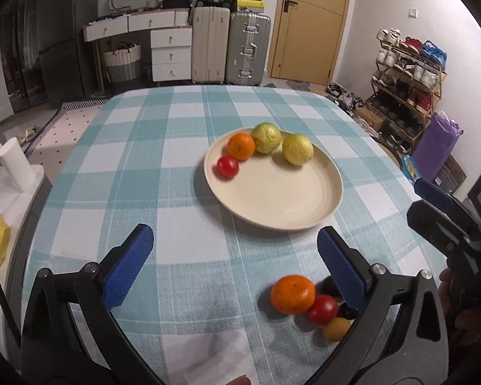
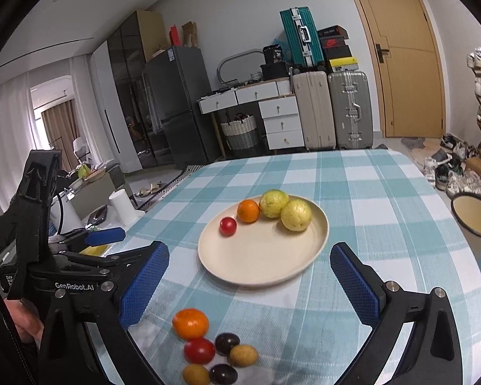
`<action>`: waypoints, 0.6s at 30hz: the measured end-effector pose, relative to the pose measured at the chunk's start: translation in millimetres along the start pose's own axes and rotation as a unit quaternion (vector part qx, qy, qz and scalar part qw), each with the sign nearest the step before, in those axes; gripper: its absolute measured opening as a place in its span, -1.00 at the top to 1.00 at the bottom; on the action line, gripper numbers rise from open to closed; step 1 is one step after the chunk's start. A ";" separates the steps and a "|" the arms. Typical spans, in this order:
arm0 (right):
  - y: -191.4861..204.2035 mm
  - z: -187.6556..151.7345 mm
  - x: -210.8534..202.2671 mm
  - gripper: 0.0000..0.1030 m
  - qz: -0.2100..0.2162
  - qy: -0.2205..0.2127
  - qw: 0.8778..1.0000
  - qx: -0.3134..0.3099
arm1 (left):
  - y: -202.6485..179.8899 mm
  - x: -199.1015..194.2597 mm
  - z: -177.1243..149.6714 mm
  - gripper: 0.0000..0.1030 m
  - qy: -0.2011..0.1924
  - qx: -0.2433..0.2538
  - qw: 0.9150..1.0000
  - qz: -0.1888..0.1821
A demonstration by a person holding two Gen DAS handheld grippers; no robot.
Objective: Organize fruits
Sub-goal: 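Open both tools and withdraw toward the remaining fruits, then grasp the large orange with the left tool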
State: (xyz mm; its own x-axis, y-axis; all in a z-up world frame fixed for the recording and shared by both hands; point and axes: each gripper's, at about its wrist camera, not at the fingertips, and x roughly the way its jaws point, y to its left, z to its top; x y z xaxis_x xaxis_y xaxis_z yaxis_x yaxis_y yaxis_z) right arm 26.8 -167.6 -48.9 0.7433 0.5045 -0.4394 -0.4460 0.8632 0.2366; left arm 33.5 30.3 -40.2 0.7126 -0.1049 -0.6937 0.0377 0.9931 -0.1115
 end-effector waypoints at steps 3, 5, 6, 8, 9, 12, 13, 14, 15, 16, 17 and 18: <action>-4.6 -5.6 -0.8 -0.99 0.000 0.008 1.000 0.010 | -1.8 4.8 -5.4 -0.97 0.011 -0.001 1.000 -0.008; -6.8 -9.3 -0.1 -0.99 -0.001 0.017 1.000 0.015 | -2.9 8.9 -8.0 -0.97 0.019 0.002 1.000 -0.011; -7.4 -11.3 -0.2 -0.99 -0.003 0.019 1.000 0.017 | -3.9 11.3 -11.2 -0.97 0.025 0.003 1.000 -0.015; -8.2 -15.4 -0.9 -0.99 0.000 0.022 1.000 0.020 | -5.6 16.4 -14.6 -0.97 0.035 0.003 0.999 -0.021; -8.2 -17.9 -1.3 -0.99 0.003 0.022 1.000 0.021 | -6.1 18.7 -16.5 -0.97 0.040 0.003 0.999 -0.024; -6.1 -24.7 -0.6 -0.99 0.005 0.028 0.999 0.020 | -7.2 26.8 -23.3 -0.97 0.056 -0.001 0.998 -0.030; -5.9 -26.4 0.1 -0.99 0.004 0.030 0.999 0.019 | -7.4 29.3 -25.4 -0.97 0.060 -0.002 0.998 -0.032; -5.9 -28.7 1.0 -0.99 0.003 0.032 0.999 0.018 | -7.1 31.6 -26.7 -0.97 0.063 -0.002 0.998 -0.032; -5.9 -30.8 1.3 -0.99 0.003 0.034 0.999 0.019 | -6.5 33.5 -28.2 -0.97 0.065 -0.004 0.997 -0.033; -6.4 -32.6 1.7 -0.99 0.004 0.035 0.999 0.021 | -5.7 36.4 -29.9 -0.97 0.070 -0.007 0.997 -0.037; -6.8 -34.1 1.9 -0.99 0.004 0.036 0.999 0.022 | -5.4 38.3 -31.0 -0.97 0.073 -0.009 0.996 -0.040; -7.2 -35.6 2.4 -0.99 0.005 0.038 0.999 0.023 | -5.1 40.6 -32.3 -0.97 0.078 -0.011 0.996 -0.043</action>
State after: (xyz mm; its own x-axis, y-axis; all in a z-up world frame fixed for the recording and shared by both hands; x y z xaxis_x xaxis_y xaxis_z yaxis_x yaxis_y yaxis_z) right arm 14.1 -173.3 -82.6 0.6983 0.5109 -0.5013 -0.4282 0.8594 0.2793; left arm 39.7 19.2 -90.8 0.5891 -0.1981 -0.7834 0.0773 0.9789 -0.1894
